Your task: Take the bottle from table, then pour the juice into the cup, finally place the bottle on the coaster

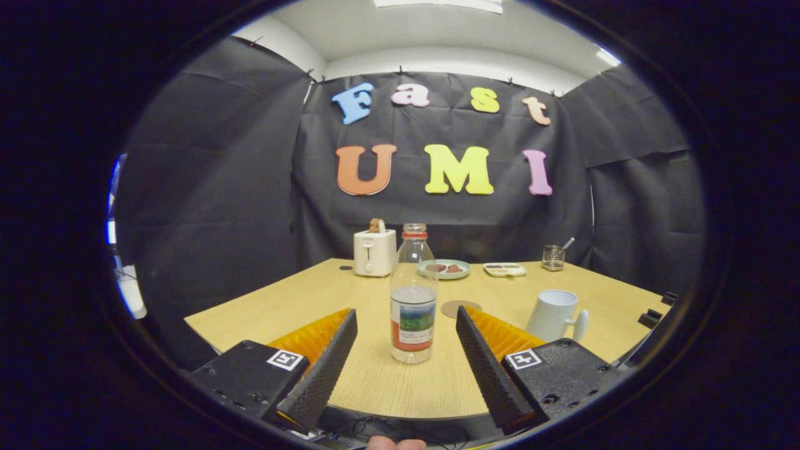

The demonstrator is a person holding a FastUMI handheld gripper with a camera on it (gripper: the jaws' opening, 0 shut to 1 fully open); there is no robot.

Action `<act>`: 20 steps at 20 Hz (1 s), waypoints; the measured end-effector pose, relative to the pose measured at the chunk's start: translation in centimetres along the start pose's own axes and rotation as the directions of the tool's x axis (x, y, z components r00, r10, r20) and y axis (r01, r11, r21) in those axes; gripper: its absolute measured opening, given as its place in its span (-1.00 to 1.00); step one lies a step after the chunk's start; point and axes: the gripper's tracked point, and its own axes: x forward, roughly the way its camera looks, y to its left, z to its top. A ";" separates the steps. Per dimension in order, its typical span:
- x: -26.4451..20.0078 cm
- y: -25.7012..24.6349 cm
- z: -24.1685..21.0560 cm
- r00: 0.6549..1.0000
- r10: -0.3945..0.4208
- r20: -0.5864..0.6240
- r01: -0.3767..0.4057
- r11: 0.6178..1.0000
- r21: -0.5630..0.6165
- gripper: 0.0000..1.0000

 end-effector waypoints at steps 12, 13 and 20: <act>7.3 -0.7 -3.5 0.994 -0.063 -0.086 0.057 0.996 -0.070 1.00; 7.9 -0.9 -3.6 0.994 -0.066 -0.087 0.059 0.995 -0.079 1.00; 10.6 -0.1 -4.1 0.992 -0.030 -0.119 0.015 0.992 -0.125 1.00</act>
